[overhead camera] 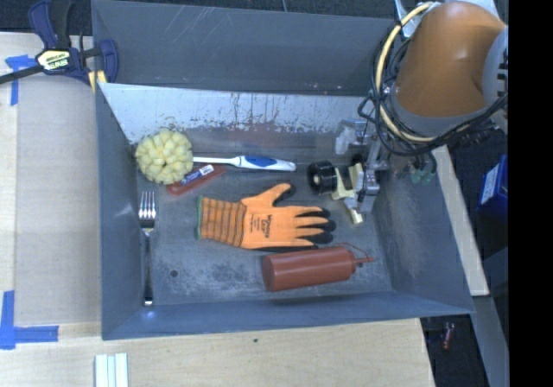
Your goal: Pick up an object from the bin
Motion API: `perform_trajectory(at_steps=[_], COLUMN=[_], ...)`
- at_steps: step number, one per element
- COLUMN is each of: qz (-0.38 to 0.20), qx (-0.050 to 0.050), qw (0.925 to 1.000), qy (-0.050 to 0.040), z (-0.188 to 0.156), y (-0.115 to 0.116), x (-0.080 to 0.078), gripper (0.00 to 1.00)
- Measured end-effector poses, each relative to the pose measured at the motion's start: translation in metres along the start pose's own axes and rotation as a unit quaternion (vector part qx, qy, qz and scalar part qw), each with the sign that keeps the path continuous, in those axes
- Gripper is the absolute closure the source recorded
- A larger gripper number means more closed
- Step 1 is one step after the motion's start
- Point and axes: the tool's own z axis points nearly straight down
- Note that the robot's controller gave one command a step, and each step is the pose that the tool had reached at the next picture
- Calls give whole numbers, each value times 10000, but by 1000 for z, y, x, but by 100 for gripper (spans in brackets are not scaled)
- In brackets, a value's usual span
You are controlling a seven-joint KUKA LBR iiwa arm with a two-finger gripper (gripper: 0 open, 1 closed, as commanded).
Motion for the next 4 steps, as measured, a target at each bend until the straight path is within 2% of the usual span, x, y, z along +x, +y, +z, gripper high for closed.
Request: perform_trajectory(at_steps=[1, 2, 3, 4], qz=[-8, -547, -1052, -1255], qx=[4, 8, 21, 28], qw=[10000, 9985, 9944, 9920], qy=[-43, -57, -99, -118], z=[-5, 76, 132, 131], y=[0, 30, 51, 53], x=[-1, -3, 9, 7], gripper=[0, 0, 0, 0])
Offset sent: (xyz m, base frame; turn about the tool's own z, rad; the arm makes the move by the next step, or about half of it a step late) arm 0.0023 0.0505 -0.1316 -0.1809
